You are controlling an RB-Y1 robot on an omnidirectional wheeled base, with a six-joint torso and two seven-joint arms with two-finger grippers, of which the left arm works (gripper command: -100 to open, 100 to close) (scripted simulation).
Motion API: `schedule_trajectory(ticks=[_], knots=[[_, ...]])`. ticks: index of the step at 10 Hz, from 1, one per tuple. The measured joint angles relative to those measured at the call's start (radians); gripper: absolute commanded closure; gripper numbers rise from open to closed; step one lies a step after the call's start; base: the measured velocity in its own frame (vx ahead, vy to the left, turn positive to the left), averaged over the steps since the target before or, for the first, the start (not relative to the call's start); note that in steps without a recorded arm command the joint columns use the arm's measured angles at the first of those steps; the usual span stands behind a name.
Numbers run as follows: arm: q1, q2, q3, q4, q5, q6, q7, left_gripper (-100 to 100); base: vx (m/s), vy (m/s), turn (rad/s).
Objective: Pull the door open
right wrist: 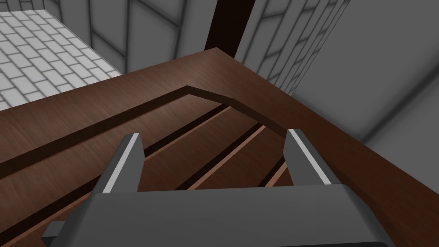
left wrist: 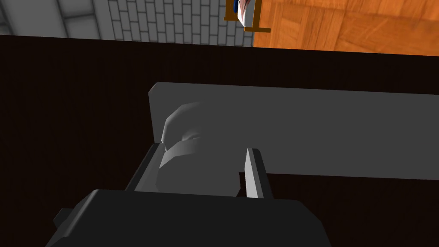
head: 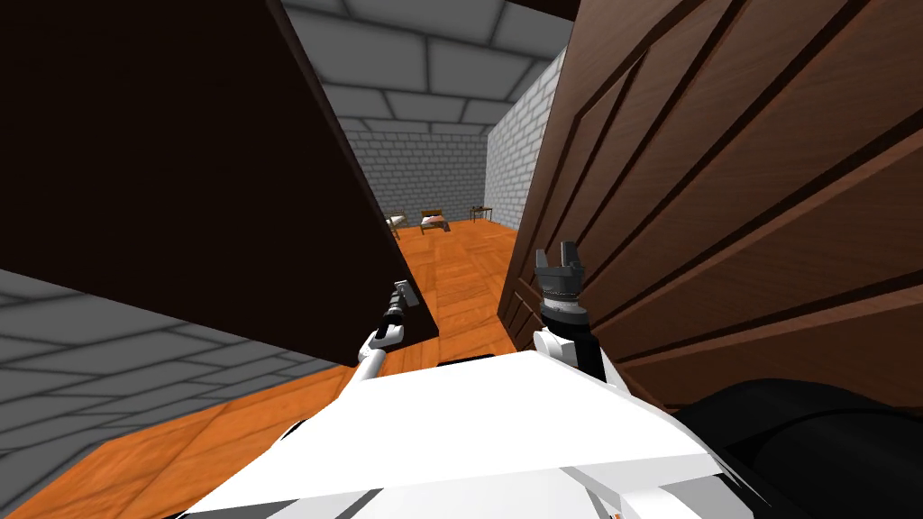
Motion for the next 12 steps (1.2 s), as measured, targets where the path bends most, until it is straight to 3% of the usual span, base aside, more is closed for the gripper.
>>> schedule_trajectory(ticks=[5, 9, 12], knots=[[0.002, -0.002, -0.002, 0.002, -0.001, 0.002, -0.003, 100, -0.038, 0.012, -0.023], [0.002, 0.024, -0.035, -0.002, 0.000, -0.007, 0.028, 100, -0.184, 0.083, -0.137], [0.019, 0.049, -0.071, -0.015, 0.001, -0.012, 0.060, 100, -0.232, 0.099, -0.142]])
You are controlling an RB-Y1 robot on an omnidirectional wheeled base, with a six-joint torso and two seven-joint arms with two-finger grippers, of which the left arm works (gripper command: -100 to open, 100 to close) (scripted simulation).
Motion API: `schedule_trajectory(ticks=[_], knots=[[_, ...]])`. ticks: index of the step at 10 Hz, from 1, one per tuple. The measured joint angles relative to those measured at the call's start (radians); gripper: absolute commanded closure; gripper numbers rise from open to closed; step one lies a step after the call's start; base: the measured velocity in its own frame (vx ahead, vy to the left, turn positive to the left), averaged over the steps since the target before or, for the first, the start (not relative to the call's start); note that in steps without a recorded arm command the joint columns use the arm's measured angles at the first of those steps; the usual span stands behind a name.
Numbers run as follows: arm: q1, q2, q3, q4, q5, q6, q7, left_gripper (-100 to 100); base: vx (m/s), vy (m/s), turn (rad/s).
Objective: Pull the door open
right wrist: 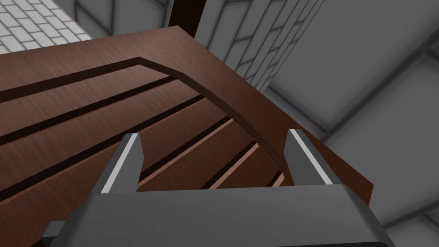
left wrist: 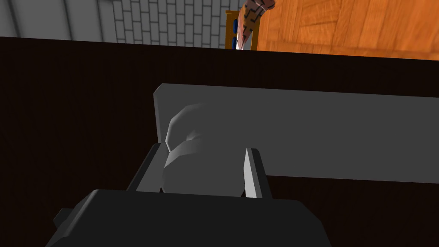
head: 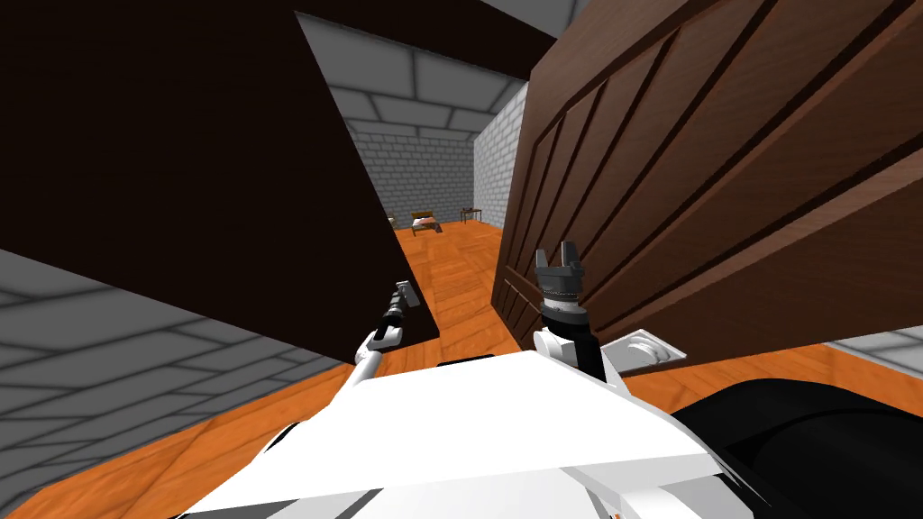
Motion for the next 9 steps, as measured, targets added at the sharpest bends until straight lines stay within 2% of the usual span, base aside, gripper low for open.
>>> schedule_trajectory(ticks=[3, 4, 5, 9], knots=[[0.005, 0.024, -0.035, -0.002, 0.001, -0.009, 0.032, 100, -0.191, 0.077, -0.092], [0.007, 0.022, -0.039, 0.000, 0.000, -0.008, 0.034, 100, -0.136, 0.070, -0.097], [0.013, 0.029, -0.048, -0.005, 0.000, -0.008, 0.041, 100, -0.199, 0.126, -0.137], [0.025, 0.061, -0.093, -0.028, 0.000, -0.025, 0.079, 100, -0.210, 0.096, -0.117]])
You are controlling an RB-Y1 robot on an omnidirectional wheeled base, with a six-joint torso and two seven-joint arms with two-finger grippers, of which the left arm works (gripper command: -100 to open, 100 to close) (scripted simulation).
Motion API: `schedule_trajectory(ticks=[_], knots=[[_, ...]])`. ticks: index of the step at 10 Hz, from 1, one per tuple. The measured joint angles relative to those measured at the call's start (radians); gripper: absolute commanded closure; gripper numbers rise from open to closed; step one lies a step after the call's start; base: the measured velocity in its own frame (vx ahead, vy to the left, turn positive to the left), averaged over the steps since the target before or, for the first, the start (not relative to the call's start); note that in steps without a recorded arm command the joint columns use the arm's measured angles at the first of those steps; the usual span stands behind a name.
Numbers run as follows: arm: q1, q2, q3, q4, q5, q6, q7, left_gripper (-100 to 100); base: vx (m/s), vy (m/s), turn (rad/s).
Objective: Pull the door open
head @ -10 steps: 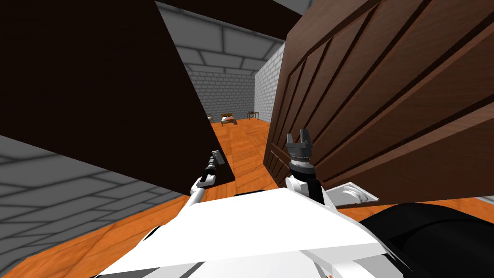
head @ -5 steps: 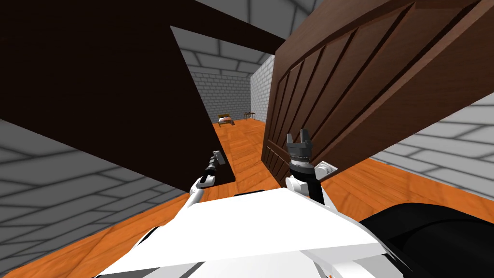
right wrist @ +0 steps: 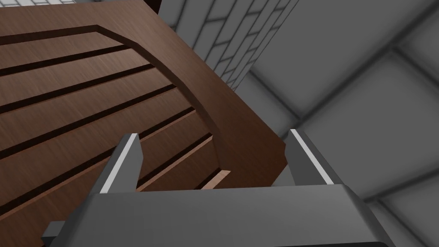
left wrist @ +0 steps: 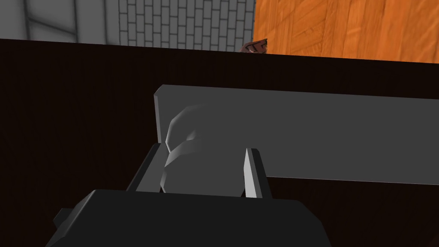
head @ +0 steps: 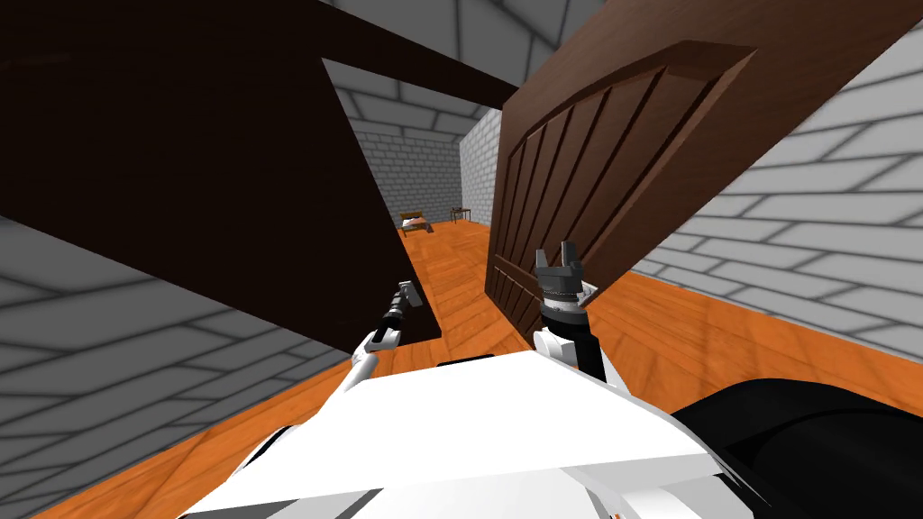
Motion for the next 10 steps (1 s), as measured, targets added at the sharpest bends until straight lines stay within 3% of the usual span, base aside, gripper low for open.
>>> schedule_trajectory(ticks=[4, 5, 10], knots=[[0.020, 0.037, -0.046, -0.019, -0.001, -0.014, 0.040, 100, -0.192, 0.083, -0.087], [0.023, 0.035, -0.050, -0.018, -0.002, -0.014, 0.042, 100, -0.159, 0.066, -0.096], [0.061, 0.097, -0.115, -0.061, -0.003, -0.053, 0.099, 100, -0.202, 0.119, -0.102]])
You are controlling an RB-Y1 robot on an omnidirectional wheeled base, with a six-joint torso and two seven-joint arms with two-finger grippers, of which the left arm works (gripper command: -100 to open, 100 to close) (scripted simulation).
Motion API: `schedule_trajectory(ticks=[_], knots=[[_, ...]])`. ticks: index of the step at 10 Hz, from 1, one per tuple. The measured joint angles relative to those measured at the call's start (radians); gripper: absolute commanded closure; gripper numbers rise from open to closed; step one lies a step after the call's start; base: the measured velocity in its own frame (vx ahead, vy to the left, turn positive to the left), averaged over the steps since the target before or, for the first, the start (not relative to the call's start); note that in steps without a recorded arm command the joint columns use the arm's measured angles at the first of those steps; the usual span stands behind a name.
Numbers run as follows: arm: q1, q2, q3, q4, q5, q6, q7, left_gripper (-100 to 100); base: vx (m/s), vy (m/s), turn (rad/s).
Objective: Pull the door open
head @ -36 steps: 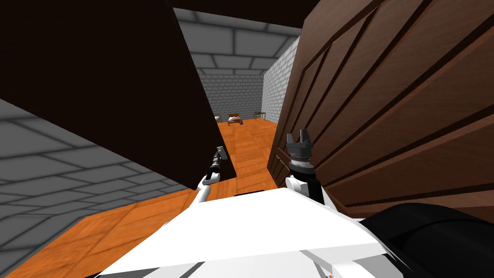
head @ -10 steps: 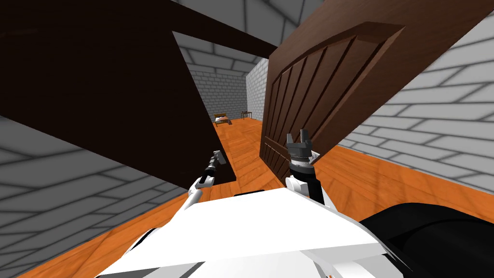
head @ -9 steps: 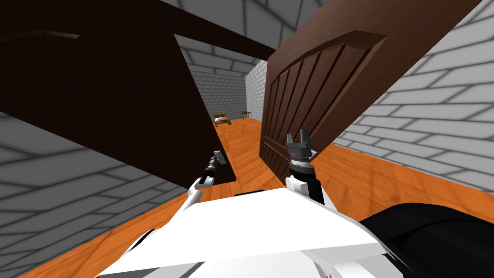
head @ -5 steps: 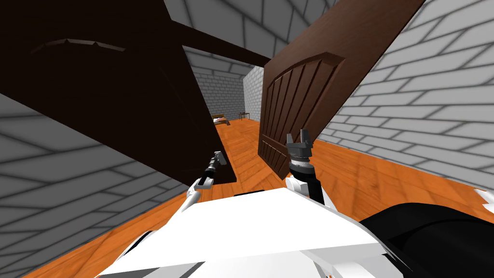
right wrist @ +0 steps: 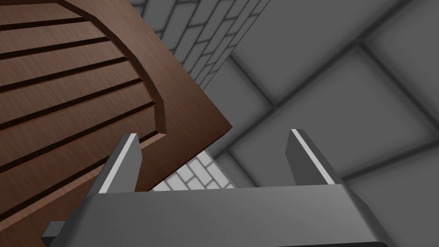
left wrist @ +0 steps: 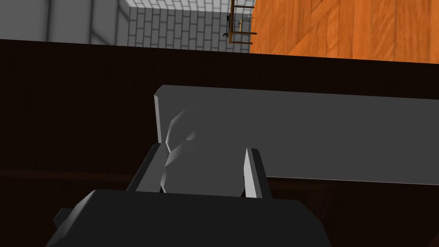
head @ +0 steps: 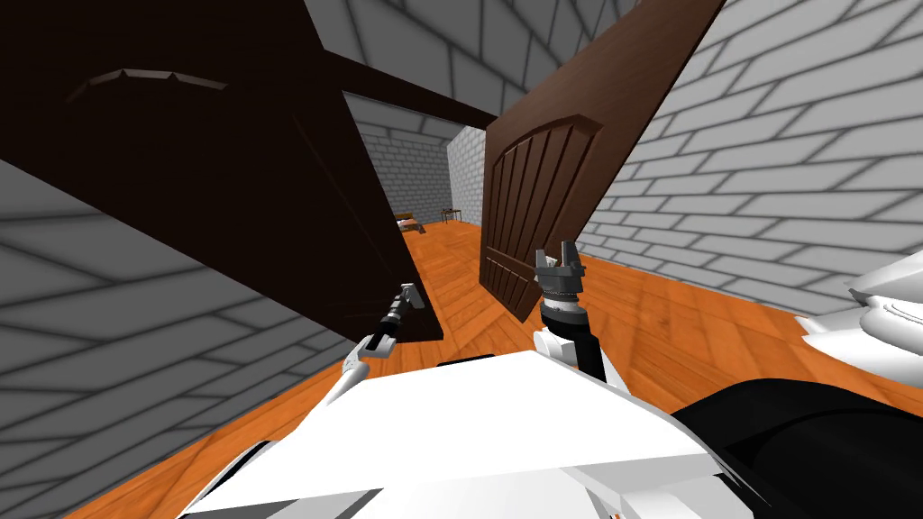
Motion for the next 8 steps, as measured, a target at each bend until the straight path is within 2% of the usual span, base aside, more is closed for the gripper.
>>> schedule_trajectory(ticks=[3, 4, 8], knots=[[0.026, 0.037, -0.035, -0.032, -0.001, -0.019, 0.032, 100, -0.178, 0.079, -0.055], [0.030, 0.037, -0.039, -0.031, -0.002, -0.020, 0.033, 100, -0.132, 0.085, -0.107], [0.062, 0.094, -0.076, -0.049, -0.002, -0.074, 0.076, 100, -0.173, 0.111, -0.100]])
